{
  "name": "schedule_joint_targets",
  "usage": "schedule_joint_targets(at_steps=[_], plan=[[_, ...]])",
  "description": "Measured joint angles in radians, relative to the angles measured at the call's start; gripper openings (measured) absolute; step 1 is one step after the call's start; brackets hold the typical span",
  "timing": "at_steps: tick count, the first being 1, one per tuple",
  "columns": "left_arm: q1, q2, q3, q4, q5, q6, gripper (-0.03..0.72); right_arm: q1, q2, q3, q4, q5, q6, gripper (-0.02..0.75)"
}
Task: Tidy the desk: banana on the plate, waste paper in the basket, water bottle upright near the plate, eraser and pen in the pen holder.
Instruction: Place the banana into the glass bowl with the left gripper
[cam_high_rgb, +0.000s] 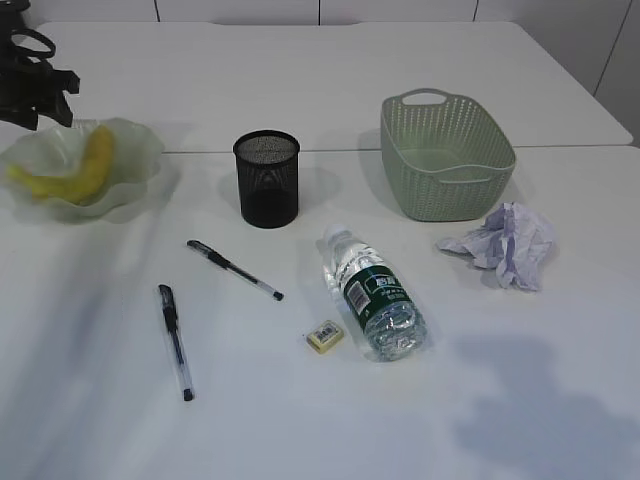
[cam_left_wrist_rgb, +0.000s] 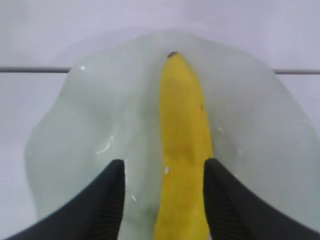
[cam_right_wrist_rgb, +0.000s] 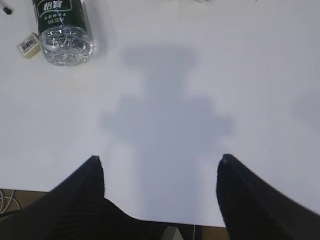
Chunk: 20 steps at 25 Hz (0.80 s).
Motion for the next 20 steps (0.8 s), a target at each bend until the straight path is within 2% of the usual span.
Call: schedule_joint_targets(at_steps=[12, 14, 18, 20], plan=[[0.002, -0.011, 0.0, -0.025, 0.065, 0.0, 0.364, 0.0, 0.0, 0.0, 0.0, -0.007, 0.0, 0.52], [0.002, -0.025, 0.0, -0.03, 0.093, 0.0, 0.333, 0.0, 0.0, 0.0, 0.002, -0.013, 0.0, 0.52], [0.002, -0.075, 0.0, -0.073, 0.126, 0.0, 0.183, 0.0, 0.0, 0.0, 0.018, -0.019, 0.0, 0.52], [0.002, -0.107, -0.001, -0.089, 0.146, 0.0, 0.134, 0.0, 0.0, 0.0, 0.02, -0.02, 0.0, 0.52]])
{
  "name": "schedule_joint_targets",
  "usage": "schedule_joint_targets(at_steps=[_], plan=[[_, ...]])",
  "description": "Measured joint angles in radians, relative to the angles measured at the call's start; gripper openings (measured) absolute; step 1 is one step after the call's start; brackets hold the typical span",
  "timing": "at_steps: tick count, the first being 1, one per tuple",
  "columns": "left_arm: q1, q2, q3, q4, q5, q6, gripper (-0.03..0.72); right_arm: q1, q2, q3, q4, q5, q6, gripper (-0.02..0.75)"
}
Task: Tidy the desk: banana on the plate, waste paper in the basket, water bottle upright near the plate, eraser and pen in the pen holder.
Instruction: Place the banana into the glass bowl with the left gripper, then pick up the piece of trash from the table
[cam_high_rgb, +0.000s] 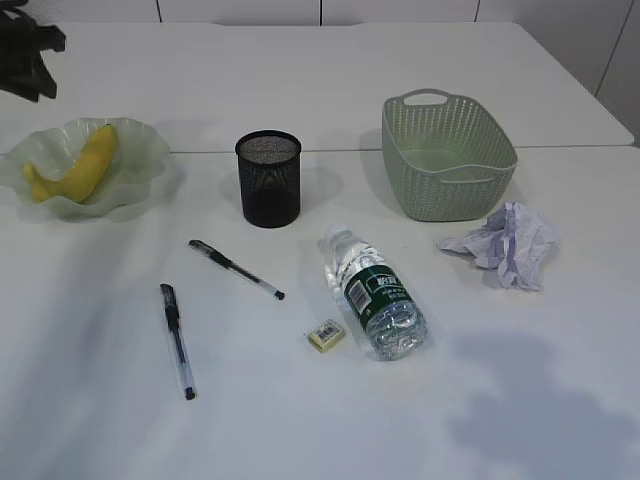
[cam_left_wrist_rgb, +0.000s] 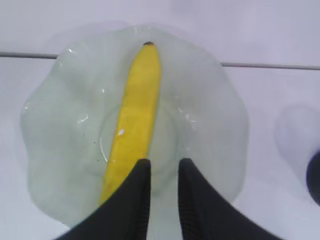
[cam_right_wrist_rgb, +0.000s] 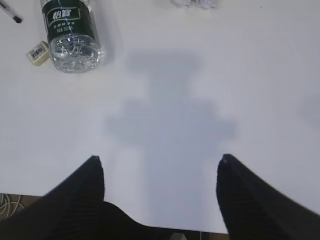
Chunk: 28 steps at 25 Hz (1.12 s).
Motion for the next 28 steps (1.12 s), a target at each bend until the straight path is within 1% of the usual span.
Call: schedule_joint_targets(at_steps=[6, 12, 16, 18, 21, 24, 28], plan=[[-0.02, -0.08, 0.0, -0.014, 0.08, 0.0, 0.127, 0.0, 0.0, 0.0, 0.016, -0.001, 0.0, 0.52], [-0.089, -0.167, 0.0, -0.004, 0.169, 0.0, 0.131, 0.0, 0.0, 0.0, 0.034, -0.001, 0.0, 0.52], [-0.139, -0.22, 0.026, 0.032, 0.189, 0.0, 0.132, 0.0, 0.0, 0.0, 0.036, -0.004, 0.0, 0.52], [-0.158, -0.254, 0.073, 0.05, 0.196, 0.0, 0.132, 0.006, 0.0, 0.0, 0.036, -0.004, 0.0, 0.52], [-0.165, -0.311, 0.189, 0.064, 0.198, 0.0, 0.132, 0.014, 0.0, 0.0, 0.036, -0.004, 0.0, 0.52], [-0.167, -0.388, 0.334, 0.068, 0.189, 0.0, 0.135, 0.016, -0.006, 0.0, 0.04, -0.004, 0.0, 0.52], [-0.167, -0.549, 0.531, 0.057, 0.115, 0.0, 0.139, 0.016, -0.022, 0.0, 0.04, -0.004, 0.0, 0.519]])
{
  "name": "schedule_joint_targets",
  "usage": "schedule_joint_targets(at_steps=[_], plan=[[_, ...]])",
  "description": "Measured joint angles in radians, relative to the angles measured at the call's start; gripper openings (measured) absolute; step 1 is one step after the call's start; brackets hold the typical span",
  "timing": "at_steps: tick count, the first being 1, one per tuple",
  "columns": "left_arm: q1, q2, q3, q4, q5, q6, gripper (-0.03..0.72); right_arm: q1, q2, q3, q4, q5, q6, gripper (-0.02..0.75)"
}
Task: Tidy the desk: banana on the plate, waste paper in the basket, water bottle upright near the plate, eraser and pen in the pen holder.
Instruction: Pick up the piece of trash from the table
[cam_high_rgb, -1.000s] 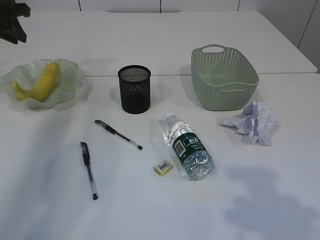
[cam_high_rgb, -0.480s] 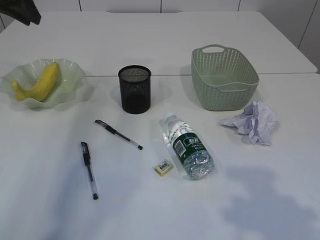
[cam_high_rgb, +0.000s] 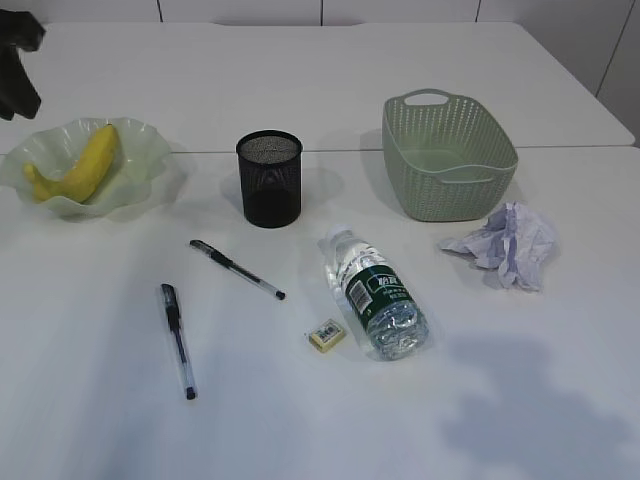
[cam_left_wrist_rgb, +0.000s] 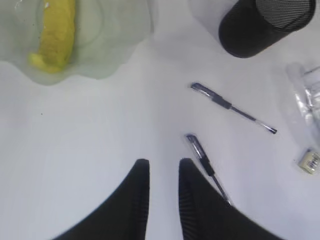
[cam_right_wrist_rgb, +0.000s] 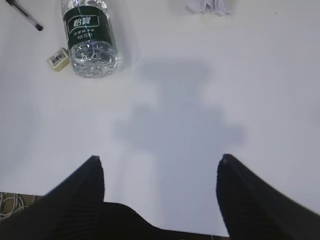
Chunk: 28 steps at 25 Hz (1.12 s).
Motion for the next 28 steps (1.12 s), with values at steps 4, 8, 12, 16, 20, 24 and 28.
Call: schedule_joint_targets(at_steps=[4, 8, 12, 16, 20, 24, 28], plan=[[0.0, -0.168, 0.164, -0.02, -0.024, 0.0, 0.146, 0.0, -0.002, 0.0, 0.0, -0.013, 0.0, 0.52], [0.0, -0.316, 0.318, 0.017, -0.024, 0.0, 0.151, 0.0, -0.002, 0.0, 0.0, -0.028, 0.0, 0.52], [0.0, -0.437, 0.432, 0.021, -0.035, 0.0, 0.16, 0.0, 0.006, 0.0, -0.006, -0.052, 0.0, 0.52], [0.0, -0.478, 0.505, -0.002, -0.063, 0.0, 0.253, 0.0, 0.083, -0.017, -0.031, -0.064, 0.0, 0.519], [0.0, -0.477, 0.56, -0.023, -0.085, 0.0, 0.406, 0.0, 0.221, -0.096, -0.054, -0.09, -0.018, 0.52], [0.0, -0.477, 0.581, -0.028, -0.092, 0.0, 0.45, 0.0, 0.389, -0.237, -0.087, -0.103, -0.043, 0.521], [0.0, -0.477, 0.581, -0.027, -0.077, 0.0, 0.456, 0.001, 0.562, -0.386, -0.094, -0.129, -0.11, 0.571]])
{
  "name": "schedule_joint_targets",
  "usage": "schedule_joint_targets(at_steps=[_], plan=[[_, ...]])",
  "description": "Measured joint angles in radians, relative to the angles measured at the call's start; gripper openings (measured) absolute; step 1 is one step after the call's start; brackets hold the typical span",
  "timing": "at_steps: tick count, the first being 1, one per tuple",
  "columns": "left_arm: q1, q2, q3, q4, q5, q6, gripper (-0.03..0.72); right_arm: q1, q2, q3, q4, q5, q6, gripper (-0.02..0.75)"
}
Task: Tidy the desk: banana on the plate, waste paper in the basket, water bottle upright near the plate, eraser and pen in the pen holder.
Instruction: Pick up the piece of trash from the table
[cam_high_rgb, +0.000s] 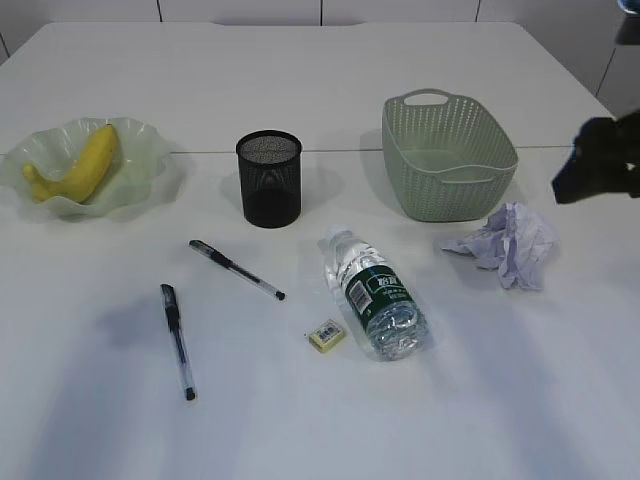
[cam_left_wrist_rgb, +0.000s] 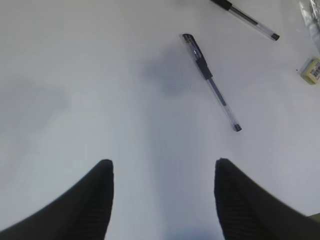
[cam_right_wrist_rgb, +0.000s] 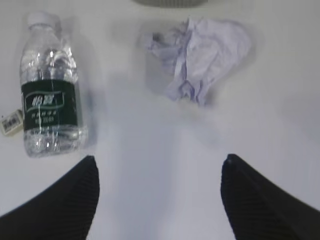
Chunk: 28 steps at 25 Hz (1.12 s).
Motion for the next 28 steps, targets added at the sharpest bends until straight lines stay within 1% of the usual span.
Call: schedule_joint_targets(at_steps=[2, 4, 9, 12, 17, 21, 28], plan=[[0.0, 0.0, 0.0, 0.0, 0.004, 0.0, 0.456, 0.0, 0.091, -0.085, 0.0, -0.002, -0.012, 0.603], [0.0, 0.0, 0.0, 0.006, 0.006, 0.0, 0.456, 0.0, 0.173, -0.161, 0.0, 0.0, -0.015, 0.618], [0.0, 0.0, 0.0, 0.013, 0.008, 0.0, 0.456, 0.0, 0.367, -0.346, 0.0, 0.072, -0.019, 0.627], [0.0, 0.0, 0.0, 0.014, 0.008, 0.0, 0.456, 0.0, 0.448, -0.422, -0.013, 0.119, -0.017, 0.627], [0.0, 0.0, 0.0, 0.016, 0.008, 0.0, 0.454, 0.0, 0.506, -0.451, -0.067, 0.148, -0.017, 0.627], [0.0, 0.0, 0.0, 0.018, 0.008, 0.0, 0.454, 0.0, 0.541, -0.451, -0.085, 0.148, -0.017, 0.627], [0.0, 0.0, 0.0, 0.018, 0.008, 0.0, 0.454, 0.0, 0.613, -0.451, -0.114, 0.08, -0.017, 0.627]])
